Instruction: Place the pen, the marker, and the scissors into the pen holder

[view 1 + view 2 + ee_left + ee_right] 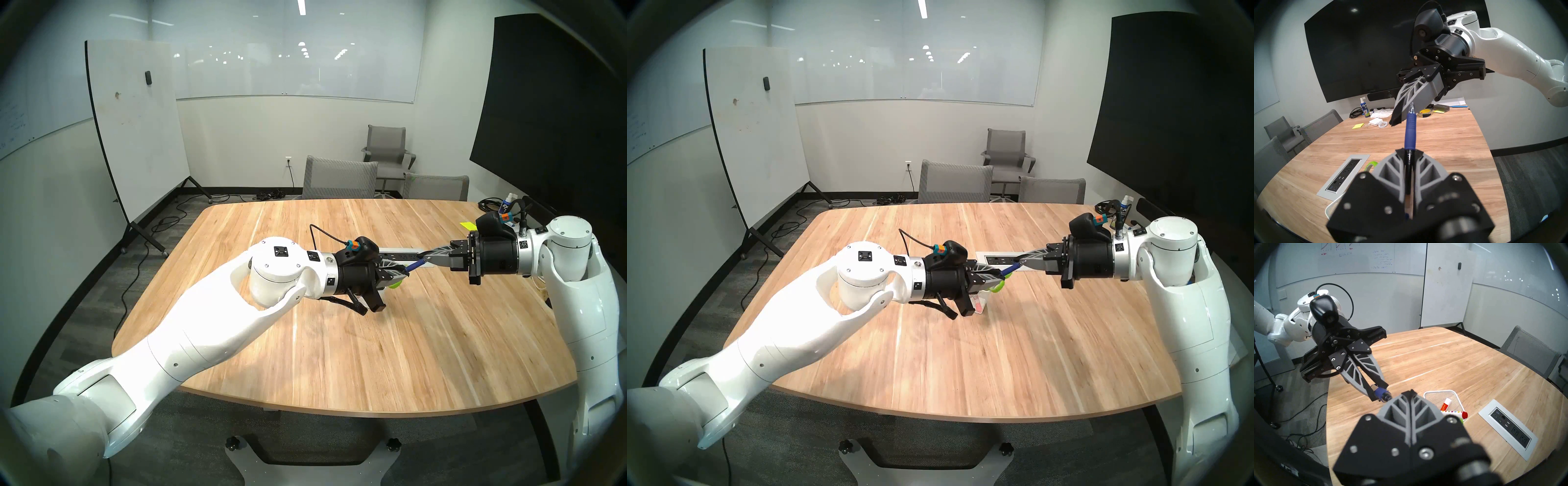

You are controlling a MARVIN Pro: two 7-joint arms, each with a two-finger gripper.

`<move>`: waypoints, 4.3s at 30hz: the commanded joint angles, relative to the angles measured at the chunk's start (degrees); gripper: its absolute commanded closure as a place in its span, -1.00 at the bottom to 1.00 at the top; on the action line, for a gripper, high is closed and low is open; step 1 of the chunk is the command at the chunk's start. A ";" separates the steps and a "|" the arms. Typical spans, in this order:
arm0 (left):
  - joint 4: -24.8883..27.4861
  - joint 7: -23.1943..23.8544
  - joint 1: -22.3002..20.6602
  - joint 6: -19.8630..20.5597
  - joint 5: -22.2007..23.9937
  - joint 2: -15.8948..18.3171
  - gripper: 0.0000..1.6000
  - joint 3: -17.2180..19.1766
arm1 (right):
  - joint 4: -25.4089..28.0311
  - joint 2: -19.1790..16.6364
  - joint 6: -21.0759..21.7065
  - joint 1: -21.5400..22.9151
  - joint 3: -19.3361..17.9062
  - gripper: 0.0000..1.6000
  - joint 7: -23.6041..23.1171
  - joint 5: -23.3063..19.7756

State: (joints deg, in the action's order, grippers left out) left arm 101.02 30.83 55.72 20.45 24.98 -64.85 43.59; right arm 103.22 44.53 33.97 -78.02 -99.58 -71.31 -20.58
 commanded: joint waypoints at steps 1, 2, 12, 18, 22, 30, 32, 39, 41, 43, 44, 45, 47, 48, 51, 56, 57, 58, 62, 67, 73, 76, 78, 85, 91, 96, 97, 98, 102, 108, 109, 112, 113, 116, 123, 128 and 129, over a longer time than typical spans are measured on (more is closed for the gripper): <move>1.05 0.13 -0.53 -0.35 0.14 -0.30 1.00 0.37 | 1.31 -0.48 0.33 1.43 0.17 1.00 -1.99 -1.59; 1.05 0.13 -0.54 -0.35 0.14 -0.30 1.00 0.37 | 1.51 -0.55 0.45 1.36 0.18 1.00 -2.03 -1.76; 1.06 0.13 -0.53 -0.35 0.15 -0.29 1.00 0.37 | 1.64 -1.05 -0.11 0.67 0.96 1.00 1.01 -0.38; 1.06 0.13 -0.54 -0.36 0.16 -0.28 1.00 0.36 | 0.51 -1.32 -0.74 1.00 1.12 1.00 1.32 0.18; 1.06 0.13 -0.54 -0.36 0.16 -0.28 1.00 0.36 | 0.27 -1.33 -0.99 1.05 1.15 1.00 1.42 0.51; 1.06 0.12 -0.55 -0.36 0.17 -0.27 1.00 0.35 | 0.02 -1.26 -1.81 0.57 0.95 1.00 0.93 1.01; 1.06 0.11 -0.55 -0.36 0.17 -0.27 1.00 0.34 | 0.27 -1.42 -2.13 -0.03 0.32 1.00 0.22 0.69; 1.05 0.11 -0.56 -0.36 0.18 -0.27 1.00 0.34 | 1.45 -1.86 -2.07 -1.32 -1.47 1.00 -1.25 0.03; 1.05 0.11 -0.56 -0.37 0.18 -0.27 1.00 0.34 | 1.74 -1.92 -2.17 -1.93 -2.03 1.00 -1.66 -0.02; 1.05 0.10 -0.56 -0.37 0.18 -0.27 1.00 0.34 | 1.88 -2.15 -2.00 -2.14 -2.34 1.00 -2.10 -0.09; 1.06 0.10 -0.56 -0.37 0.18 -0.27 1.00 0.34 | 1.91 -2.23 -1.97 -2.31 -2.51 1.00 -2.31 -0.09; 1.06 0.10 -0.56 -0.37 0.18 -0.27 1.00 0.34 | 1.92 -2.31 -1.92 -2.42 -2.62 1.00 -2.48 -0.07; 1.06 0.10 -0.56 -0.37 0.18 -0.27 1.00 0.34 | 1.94 -2.51 -1.83 -2.61 -2.76 1.00 -2.83 -0.13; 1.06 0.10 -0.56 -0.37 0.18 -0.27 1.00 0.34 | 2.09 -2.59 -1.90 -2.90 -2.91 1.00 -2.90 -0.11; 1.06 0.10 -0.56 -0.37 0.18 -0.27 1.00 0.33 | 2.52 -2.66 -2.00 -3.65 -3.26 1.00 -2.99 -0.20; 1.06 0.10 -0.56 -0.37 0.19 -0.27 1.00 0.33 | 3.20 -2.64 -1.72 -4.10 -3.61 1.00 -2.86 -0.55; 1.06 0.10 -0.56 -0.37 0.19 -0.27 1.00 0.33 | 3.32 -2.61 -1.62 -4.09 -3.60 1.00 -2.78 -0.61; 1.05 0.10 -0.56 -0.37 0.19 -0.27 1.00 0.33 | 3.47 -2.55 -1.49 -4.04 -3.60 1.00 -2.71 -0.70; 1.05 0.10 -0.57 -0.37 0.19 -0.27 1.00 0.33 | 4.02 -2.41 -1.09 -3.76 -3.53 1.00 -2.40 -1.04; 1.05 0.10 -0.57 -0.37 0.19 -0.27 1.00 0.33 | 4.44 -2.47 -0.45 -3.12 -3.31 1.00 -2.00 -1.65; 1.05 0.10 -0.57 -0.37 0.20 -0.26 1.00 0.32 | 4.87 -2.74 0.31 -2.46 -3.22 1.00 -1.63 -2.51; 1.05 0.09 -0.58 -0.37 0.20 -0.26 1.00 0.32 | 5.02 -2.92 0.78 -2.25 -3.15 1.00 -1.54 -2.96; 1.05 0.09 -0.58 -0.37 0.21 -0.26 1.00 0.31 | 5.10 -3.06 1.03 -2.15 -3.11 1.00 -1.41 -3.20; 1.05 0.08 -0.58 -0.38 0.22 -0.25 1.00 0.31 | 5.77 -3.82 2.35 -1.95 -2.90 1.00 -1.15 -4.46; 1.05 0.07 -0.59 -0.38 0.22 -0.25 1.00 0.30 | 6.14 -4.83 3.14 -2.27 -2.84 1.00 -1.15 -5.87; 1.05 0.07 -0.59 -0.39 0.23 -0.24 1.00 0.29 | 6.86 -5.65 3.13 -3.01 -3.15 1.00 -0.27 -6.28; 1.05 0.07 -0.59 -0.39 0.23 -0.24 1.00 0.29 | 7.17 -5.70 3.10 -3.26 -3.20 1.00 0.42 -6.07; 1.05 0.07 -0.59 -0.39 0.23 -0.24 1.00 0.29 | 7.41 -5.64 2.72 -3.54 -2.99 1.00 1.64 -5.31; 1.06 0.07 -0.59 -0.39 0.23 -0.24 1.00 0.30 | 6.77 -5.34 1.94 -3.60 -1.82 1.00 3.85 -3.96; 1.05 0.06 -0.61 -0.38 0.24 -0.23 1.00 0.27 | 5.36 -4.68 1.16 -3.63 -1.49 1.00 4.85 -2.62; 1.05 0.06 -0.61 -0.38 0.24 -0.23 1.00 0.27 | 5.00 -4.55 1.08 -3.51 -1.50 1.00 5.03 -2.42; 1.05 0.05 -0.61 -0.38 0.24 -0.23 1.00 0.26 | 3.47 -4.40 0.75 -2.63 -1.13 1.00 5.23 -2.12; 1.05 0.05 -0.61 -0.38 0.24 -0.22 1.00 0.26 | 3.04 -4.38 0.66 -2.35 -1.03 1.00 5.31 -2.02; 1.05 0.05 -0.61 -0.39 0.25 -0.22 1.00 0.26 | 2.08 -4.43 0.41 -1.64 -0.88 1.00 5.20 -1.84; 1.06 0.03 -0.63 -0.40 0.28 -0.20 1.00 0.24 | 1.15 -4.32 0.28 -0.93 -0.75 1.00 4.72 -1.62; 1.05 0.02 -0.63 -0.41 0.29 -0.19 1.00 0.23 | 1.41 -5.09 -0.89 -1.55 -0.79 1.00 2.78 -1.99; 1.05 0.02 -0.64 -0.41 0.29 -0.19 1.00 0.22 | 1.79 -5.32 -1.00 -2.04 -1.06 1.00 2.06 -2.27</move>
State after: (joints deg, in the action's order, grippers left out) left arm 101.05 30.80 55.84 20.40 25.14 -64.49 43.36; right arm 103.49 40.48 34.16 -80.26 -99.84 -66.69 -21.76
